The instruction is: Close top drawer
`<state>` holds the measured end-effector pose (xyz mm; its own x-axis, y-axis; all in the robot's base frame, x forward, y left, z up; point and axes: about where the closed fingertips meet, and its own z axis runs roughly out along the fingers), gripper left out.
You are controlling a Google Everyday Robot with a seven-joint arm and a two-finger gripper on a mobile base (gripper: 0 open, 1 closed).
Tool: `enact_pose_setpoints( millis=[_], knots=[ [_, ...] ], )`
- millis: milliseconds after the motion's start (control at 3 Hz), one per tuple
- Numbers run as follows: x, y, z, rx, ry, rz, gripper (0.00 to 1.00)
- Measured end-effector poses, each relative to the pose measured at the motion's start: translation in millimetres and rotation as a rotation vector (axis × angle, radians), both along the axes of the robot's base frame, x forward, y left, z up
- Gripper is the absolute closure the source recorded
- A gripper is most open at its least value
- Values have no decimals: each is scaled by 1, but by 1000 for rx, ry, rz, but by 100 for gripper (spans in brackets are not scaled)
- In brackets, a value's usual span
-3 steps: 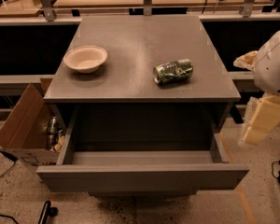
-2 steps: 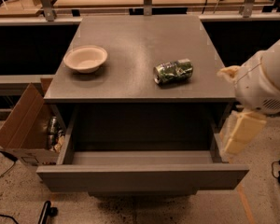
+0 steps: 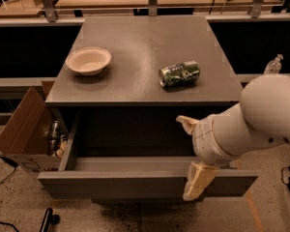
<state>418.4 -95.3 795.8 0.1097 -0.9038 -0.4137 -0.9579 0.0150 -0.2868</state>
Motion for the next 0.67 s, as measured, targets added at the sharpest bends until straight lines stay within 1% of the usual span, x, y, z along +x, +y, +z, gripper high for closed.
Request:
enact_pose_setpoints(
  millis=[333, 667],
  knots=[
    [-5, 23, -37, 36, 3, 71, 0],
    [-6, 32, -57, 30, 1, 95, 16]
  ],
)
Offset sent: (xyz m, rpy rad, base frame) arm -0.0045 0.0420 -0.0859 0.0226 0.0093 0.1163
